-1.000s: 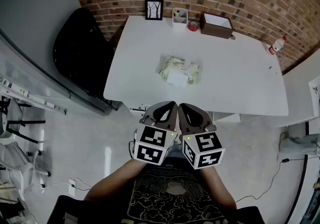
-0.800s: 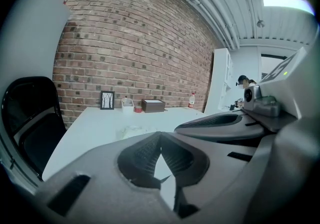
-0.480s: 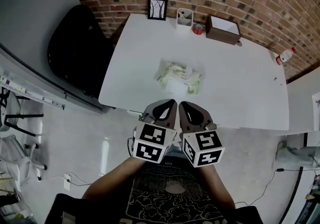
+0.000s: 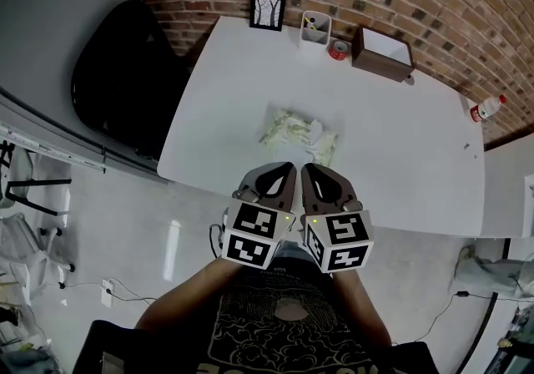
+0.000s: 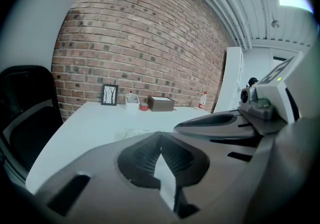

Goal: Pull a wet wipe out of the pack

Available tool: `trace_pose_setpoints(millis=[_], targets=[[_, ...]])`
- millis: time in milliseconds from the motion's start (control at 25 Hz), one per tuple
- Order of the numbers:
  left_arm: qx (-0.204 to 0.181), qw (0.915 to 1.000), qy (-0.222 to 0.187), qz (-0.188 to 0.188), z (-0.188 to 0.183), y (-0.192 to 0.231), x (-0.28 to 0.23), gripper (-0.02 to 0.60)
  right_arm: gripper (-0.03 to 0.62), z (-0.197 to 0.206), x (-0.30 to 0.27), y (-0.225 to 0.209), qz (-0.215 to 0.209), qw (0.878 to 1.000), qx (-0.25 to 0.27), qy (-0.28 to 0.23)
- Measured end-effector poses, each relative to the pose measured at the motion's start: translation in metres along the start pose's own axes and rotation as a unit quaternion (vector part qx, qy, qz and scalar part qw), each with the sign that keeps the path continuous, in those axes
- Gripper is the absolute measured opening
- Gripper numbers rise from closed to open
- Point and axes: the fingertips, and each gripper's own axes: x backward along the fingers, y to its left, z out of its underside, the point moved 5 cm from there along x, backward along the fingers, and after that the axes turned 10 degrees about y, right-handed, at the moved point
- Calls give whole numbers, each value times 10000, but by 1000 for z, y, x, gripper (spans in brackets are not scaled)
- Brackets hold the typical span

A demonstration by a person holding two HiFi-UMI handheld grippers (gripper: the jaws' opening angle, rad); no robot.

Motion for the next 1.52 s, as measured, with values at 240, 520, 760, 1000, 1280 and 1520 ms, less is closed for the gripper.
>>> trace_pose_setpoints(millis=[240, 520, 760, 1000, 1280, 1520], targets=[[125, 9999, 71, -71, -4, 7, -20, 11, 18, -4, -19, -16, -32, 9999, 87, 103], [247, 9995, 127, -168, -6, 15, -41, 11, 20, -6, -39, -31, -53, 9992, 296, 245], [330, 9990, 132, -271, -8, 22, -53, 11, 21, -6, -56, -39, -70, 9983, 465, 357], [408, 9984, 177, -346, -6, 33, -60, 11, 23, -4, -70, -42, -39, 9971, 594, 469], [444, 9981, 193, -373, -7, 39, -69, 11, 67, 1, -82, -49, -32, 9954, 682, 669], [492, 9977, 225, -401, -8, 44, -74, 11, 78, 3, -91, -53, -27, 9945, 684, 795]])
